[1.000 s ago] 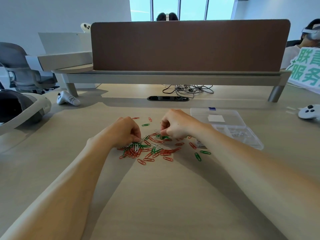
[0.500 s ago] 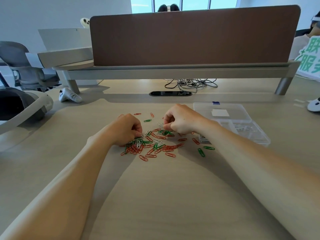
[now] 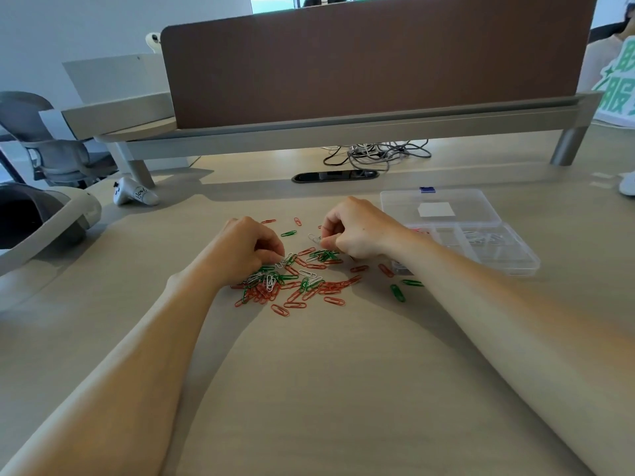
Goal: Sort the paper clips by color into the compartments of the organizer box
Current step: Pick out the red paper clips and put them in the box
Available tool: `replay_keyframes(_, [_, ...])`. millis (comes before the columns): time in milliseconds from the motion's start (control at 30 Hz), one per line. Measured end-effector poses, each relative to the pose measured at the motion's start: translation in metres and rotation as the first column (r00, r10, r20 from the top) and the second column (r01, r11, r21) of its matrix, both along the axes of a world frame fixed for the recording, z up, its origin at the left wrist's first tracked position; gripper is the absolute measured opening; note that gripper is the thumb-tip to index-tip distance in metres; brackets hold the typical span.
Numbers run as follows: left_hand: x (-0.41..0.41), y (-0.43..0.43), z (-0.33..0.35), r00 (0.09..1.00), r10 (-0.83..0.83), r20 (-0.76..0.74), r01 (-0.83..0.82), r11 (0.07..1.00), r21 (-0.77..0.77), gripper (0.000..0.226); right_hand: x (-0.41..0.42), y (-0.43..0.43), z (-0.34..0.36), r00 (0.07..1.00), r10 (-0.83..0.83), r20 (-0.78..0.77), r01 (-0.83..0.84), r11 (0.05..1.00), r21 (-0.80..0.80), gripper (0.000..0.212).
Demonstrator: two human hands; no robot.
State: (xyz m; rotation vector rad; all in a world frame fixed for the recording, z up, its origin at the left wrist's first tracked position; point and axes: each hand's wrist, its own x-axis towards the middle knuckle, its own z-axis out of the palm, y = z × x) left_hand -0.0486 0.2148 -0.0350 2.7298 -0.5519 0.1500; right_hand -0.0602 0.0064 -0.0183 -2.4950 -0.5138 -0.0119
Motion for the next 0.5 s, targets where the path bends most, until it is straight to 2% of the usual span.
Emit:
replay_keyframes(200, [0.0050,-0.0019,0.0026,0.998,0.015,-0.064,-0.008,0.995,0.099,0.008,0.0008,0.0012,-0.0011,1.000,0.013,-0.019,-0.013,1.000,0.001,0.007])
replay_keyframes(500, [-0.0014,0.0028,0.0047,1.000,-0.015,-0.024,0.017,0.997,0.076,0.012,0.0015,-0.0020,-0.0002,1.000,-0.006,-0.007,0.006,1.000,0.015,0.007])
